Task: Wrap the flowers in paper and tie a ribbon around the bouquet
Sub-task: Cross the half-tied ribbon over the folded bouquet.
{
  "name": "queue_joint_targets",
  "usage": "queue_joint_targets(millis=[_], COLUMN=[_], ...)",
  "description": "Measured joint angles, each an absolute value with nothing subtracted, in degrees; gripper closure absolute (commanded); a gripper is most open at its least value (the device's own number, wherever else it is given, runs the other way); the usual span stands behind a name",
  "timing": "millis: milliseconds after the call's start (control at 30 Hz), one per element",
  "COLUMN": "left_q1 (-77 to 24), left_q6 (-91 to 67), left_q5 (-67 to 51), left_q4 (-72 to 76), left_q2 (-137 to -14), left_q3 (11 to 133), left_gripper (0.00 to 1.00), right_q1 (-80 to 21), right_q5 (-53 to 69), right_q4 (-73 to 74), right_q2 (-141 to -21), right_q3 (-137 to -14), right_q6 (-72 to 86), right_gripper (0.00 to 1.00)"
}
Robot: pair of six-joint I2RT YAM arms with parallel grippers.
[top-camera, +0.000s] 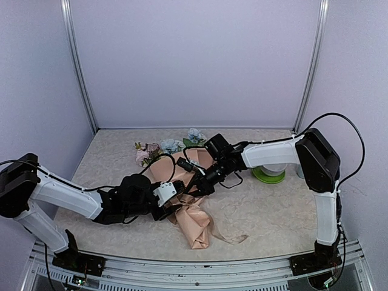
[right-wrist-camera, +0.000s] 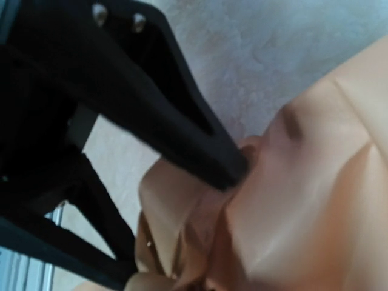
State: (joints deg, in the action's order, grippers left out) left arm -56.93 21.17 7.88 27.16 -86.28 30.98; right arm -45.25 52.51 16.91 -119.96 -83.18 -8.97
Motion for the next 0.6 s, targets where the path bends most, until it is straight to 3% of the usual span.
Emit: queue_joint_targets(millis=[600], left_q1=[-57.6], left_q6=[23.9], left_q5=[15.4], left_q4=[34.5], left_q2=[-90.5], left_q3=[31.3], left_gripper=[0.4], right_q1=[-45.3], right_q5=[55.3], right_q4=[24.1], right_q2=[-122.3], right_q3=[-85.3], right_q6=[-15.9], right_gripper=[0.82])
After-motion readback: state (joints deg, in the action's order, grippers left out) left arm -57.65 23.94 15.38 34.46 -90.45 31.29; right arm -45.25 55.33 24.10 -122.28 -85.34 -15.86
